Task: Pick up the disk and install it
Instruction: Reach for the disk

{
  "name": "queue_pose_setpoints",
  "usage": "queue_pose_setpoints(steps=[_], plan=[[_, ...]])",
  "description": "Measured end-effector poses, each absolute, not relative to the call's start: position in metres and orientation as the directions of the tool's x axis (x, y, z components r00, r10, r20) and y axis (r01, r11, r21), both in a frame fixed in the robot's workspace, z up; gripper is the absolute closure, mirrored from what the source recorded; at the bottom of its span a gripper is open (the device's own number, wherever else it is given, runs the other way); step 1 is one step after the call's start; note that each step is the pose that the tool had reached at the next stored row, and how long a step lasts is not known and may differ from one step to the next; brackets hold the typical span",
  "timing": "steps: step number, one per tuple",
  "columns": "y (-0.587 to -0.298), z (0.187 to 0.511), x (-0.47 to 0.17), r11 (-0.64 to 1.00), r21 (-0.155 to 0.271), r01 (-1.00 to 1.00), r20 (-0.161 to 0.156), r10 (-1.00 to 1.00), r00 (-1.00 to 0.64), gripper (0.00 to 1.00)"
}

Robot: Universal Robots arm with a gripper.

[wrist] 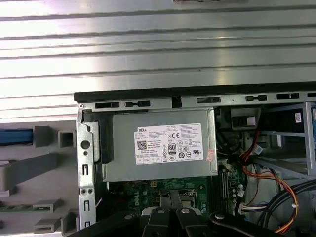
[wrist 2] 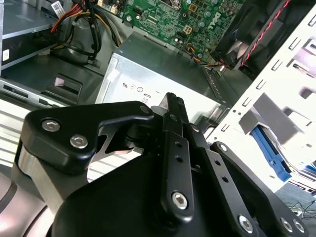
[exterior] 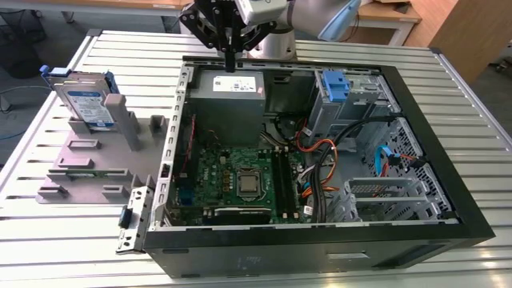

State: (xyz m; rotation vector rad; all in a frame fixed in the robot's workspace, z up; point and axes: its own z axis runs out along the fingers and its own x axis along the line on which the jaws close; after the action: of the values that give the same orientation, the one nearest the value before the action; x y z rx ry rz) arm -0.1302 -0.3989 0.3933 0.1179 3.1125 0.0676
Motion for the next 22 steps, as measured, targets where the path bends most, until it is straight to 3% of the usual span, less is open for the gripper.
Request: queue_pose_setpoints(steps=[22], plan=[[-0.399, 0.393, -0.143, 0.996, 0.044, 0.075, -0.024, 0.076, -0.997, 0.89]])
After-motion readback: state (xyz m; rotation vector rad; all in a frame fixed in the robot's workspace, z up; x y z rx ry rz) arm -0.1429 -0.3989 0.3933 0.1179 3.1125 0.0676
